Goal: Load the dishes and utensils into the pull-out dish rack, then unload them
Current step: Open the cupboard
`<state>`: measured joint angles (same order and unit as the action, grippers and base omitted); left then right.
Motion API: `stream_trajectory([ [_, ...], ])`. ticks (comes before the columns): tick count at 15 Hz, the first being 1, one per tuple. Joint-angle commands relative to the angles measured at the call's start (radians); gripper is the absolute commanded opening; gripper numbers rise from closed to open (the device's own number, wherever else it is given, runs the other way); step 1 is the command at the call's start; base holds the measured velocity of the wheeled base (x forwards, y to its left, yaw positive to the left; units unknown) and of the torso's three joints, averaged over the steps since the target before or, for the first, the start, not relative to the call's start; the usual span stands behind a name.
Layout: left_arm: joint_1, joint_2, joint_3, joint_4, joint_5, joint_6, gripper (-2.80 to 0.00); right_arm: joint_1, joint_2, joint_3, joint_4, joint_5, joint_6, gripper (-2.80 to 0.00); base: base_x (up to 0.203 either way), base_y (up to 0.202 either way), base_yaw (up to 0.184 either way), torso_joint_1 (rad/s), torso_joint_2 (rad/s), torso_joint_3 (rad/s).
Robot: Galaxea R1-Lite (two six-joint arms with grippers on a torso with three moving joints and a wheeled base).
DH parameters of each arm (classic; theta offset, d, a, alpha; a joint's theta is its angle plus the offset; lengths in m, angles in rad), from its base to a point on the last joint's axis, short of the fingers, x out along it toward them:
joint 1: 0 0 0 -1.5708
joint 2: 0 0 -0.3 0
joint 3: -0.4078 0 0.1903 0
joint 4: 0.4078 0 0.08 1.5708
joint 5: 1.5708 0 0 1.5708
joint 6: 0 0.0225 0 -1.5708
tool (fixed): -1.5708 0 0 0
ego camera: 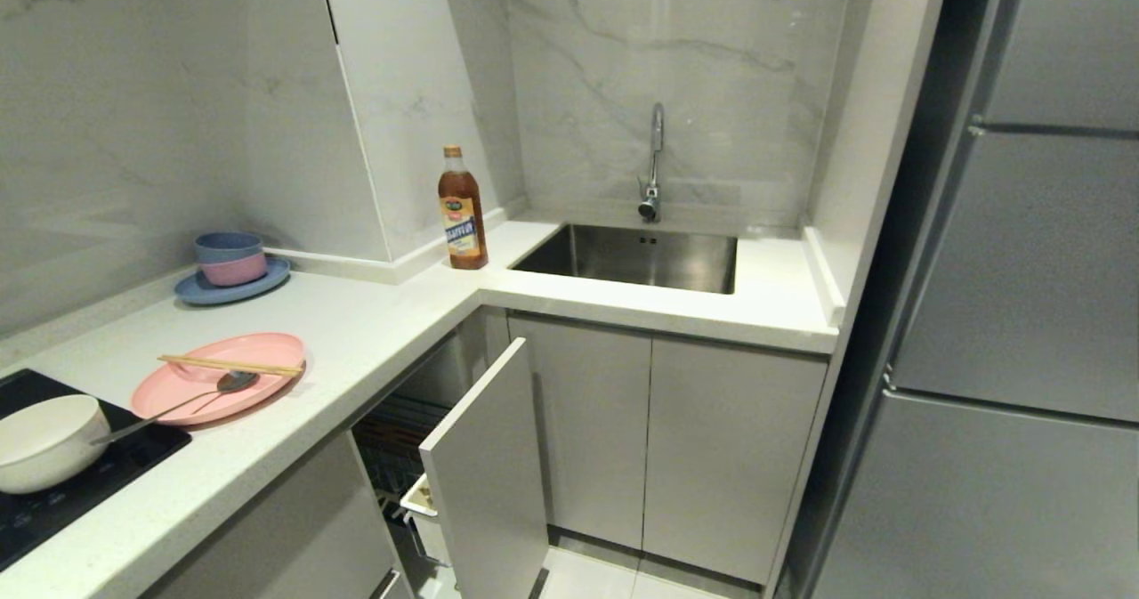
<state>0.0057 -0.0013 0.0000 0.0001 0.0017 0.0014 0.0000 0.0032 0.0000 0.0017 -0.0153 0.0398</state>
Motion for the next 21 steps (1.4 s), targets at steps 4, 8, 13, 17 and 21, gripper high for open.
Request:
stream_trajectory([
  [4, 0.000, 0.001, 0.002, 0.000, 0.000, 0.000, -2.80, 0.000, -0.002, 0.003, -0.002, 0.000, -0.001, -2.80, 0.000, 0.000, 0.000, 0.000, 0.00, 0.000],
  [8, 0.000, 0.001, 0.002, 0.000, 0.000, 0.000, -2.80, 0.000, -0.002, 0.003, -0.002, 0.000, -0.001, -2.80, 0.000, 0.000, 0.000, 0.000, 0.00, 0.000],
  [13, 0.000, 0.001, 0.002, -0.001, 0.000, 0.004, -2.80, 0.000, -0.002, 0.002, -0.001, 0.000, -0.001, -2.80, 0.000, 0.000, 0.000, 0.000, 0.00, 0.000],
  [17, 0.001, 0.016, -0.230, 0.036, 0.003, 0.009, -2.80, 0.000, -0.002, 0.002, 0.000, 0.000, -0.001, -2.80, 0.000, 0.000, 0.000, 0.000, 0.00, 0.000],
  [21, 0.002, 0.265, -0.647, 0.217, 0.022, 0.013, -2.80, 0.000, -0.002, 0.002, -0.001, 0.000, -0.001, -2.80, 0.000, 0.000, 0.000, 0.000, 0.00, 0.000],
])
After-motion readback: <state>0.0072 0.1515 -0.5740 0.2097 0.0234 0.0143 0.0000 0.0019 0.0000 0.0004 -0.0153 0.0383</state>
